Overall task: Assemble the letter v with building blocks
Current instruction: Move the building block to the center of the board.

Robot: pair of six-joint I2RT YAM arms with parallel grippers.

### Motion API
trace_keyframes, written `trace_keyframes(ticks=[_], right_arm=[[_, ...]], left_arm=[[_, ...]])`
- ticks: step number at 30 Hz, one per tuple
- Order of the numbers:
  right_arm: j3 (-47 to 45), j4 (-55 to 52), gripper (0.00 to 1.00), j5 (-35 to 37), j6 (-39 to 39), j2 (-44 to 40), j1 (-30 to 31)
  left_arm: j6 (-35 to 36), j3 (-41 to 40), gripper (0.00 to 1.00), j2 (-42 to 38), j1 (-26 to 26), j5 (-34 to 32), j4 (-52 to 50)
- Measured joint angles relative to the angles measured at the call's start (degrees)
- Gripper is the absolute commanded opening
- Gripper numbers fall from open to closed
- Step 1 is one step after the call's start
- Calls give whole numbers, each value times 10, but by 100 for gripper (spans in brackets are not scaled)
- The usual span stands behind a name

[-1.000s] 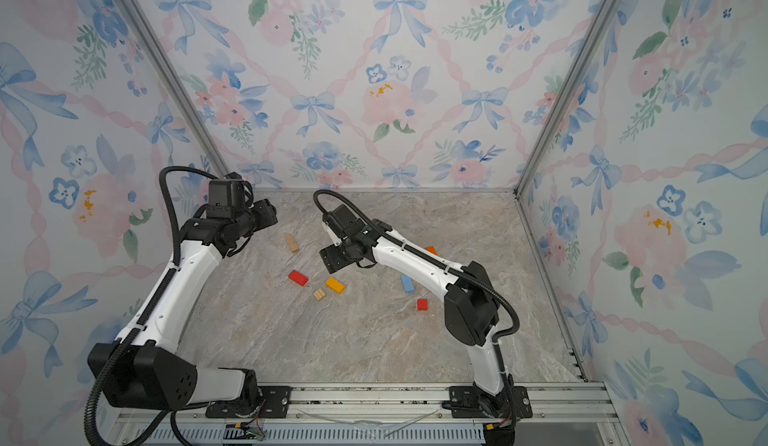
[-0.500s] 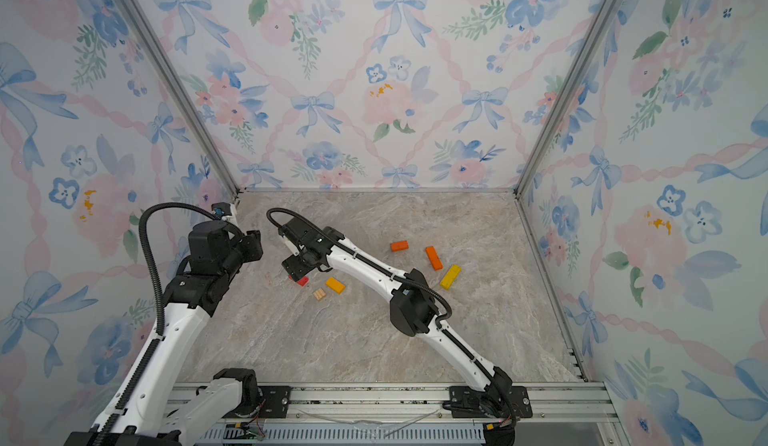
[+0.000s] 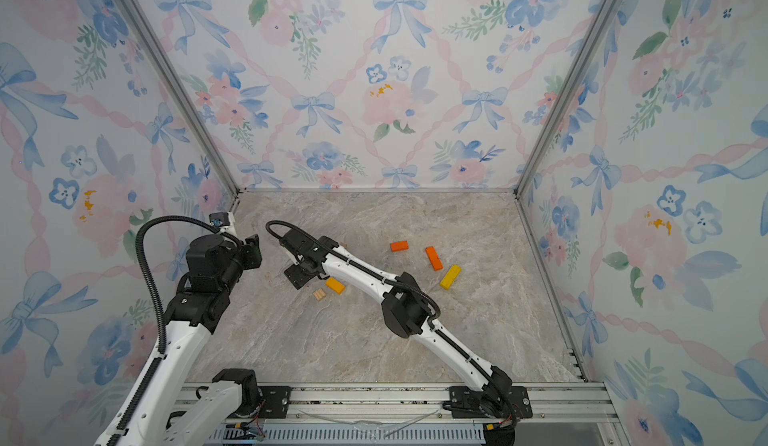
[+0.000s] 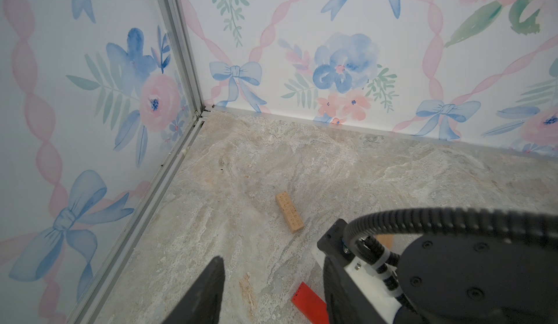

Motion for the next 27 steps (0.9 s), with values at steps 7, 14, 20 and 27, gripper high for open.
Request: trace_keyframes(ticks=[7,14,20,27], right_arm=[[1,12,70,4,0,26,8],[2,19,55,13,2,31,11],[2,23,41,27,16,33,11],[2,34,31,50,40,33,11]], left_arm=[[0,-3,54,0,0,0,3],[0,-4,54,0,0,0,9],[0,-4,54,0,0,0,9],[0,-7,53,0,0,0,8]])
